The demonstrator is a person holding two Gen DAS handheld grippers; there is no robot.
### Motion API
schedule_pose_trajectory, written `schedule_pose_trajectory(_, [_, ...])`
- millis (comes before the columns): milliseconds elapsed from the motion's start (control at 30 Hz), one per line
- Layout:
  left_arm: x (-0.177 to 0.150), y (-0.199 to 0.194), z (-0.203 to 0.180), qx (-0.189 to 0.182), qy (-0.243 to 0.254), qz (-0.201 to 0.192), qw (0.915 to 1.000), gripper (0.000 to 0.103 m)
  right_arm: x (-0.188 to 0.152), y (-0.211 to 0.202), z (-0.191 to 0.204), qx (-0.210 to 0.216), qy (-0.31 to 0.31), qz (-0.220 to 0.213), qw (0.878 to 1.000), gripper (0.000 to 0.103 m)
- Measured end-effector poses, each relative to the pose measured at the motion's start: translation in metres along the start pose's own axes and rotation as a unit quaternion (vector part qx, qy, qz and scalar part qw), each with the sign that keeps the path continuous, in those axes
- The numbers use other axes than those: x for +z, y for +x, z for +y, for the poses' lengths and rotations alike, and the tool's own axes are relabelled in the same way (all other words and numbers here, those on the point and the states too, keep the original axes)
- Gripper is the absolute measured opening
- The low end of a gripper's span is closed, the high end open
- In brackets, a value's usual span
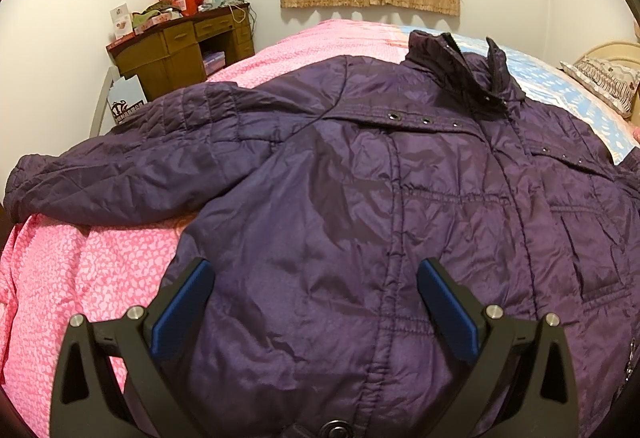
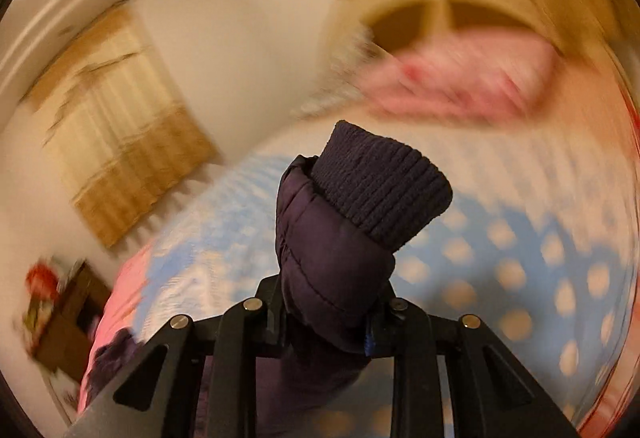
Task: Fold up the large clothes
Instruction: 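Lift the cuff with the right tool and fold it across the jacket body, then lay the cuff on the jacket front and open the right tool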
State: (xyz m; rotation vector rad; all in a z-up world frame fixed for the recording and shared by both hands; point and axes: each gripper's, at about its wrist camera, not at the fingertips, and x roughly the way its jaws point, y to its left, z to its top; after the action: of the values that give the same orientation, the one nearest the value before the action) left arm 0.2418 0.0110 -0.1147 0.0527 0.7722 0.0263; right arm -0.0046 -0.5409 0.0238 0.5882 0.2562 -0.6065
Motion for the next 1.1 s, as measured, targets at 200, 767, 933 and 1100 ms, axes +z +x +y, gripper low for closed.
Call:
schedule_pose_trajectory(200, [0.003,-0.008,0.005,-0.015,0.003,0.022,0.9996,0.103,0.004,-0.044,0.165,0.142,-0.136,-0.02,0.98,0.027])
schedule_pose_trajectory(767, [0.003,-0.044,0.108,-0.024,-0.097,-0.018,0.9948,0.103,-0.326,0.037,0.41,0.365,-0.294,0.269,0.841,0.066])
schedule_pose_trajectory(933, [0.0,-0.029,0.116,-0.02,-0.108,-0.003,0.994,0.103,-0.352,0.043,0.389,0.413,-0.231,0.388,0.791,0.075])
schedule_pose_trajectory(1100, [0.008,-0.023,0.116,-0.028,-0.117,-0.005,0.9928,0.103,-0.285,0.011,0.349,0.432,-0.221,0.296,0.823,0.073])
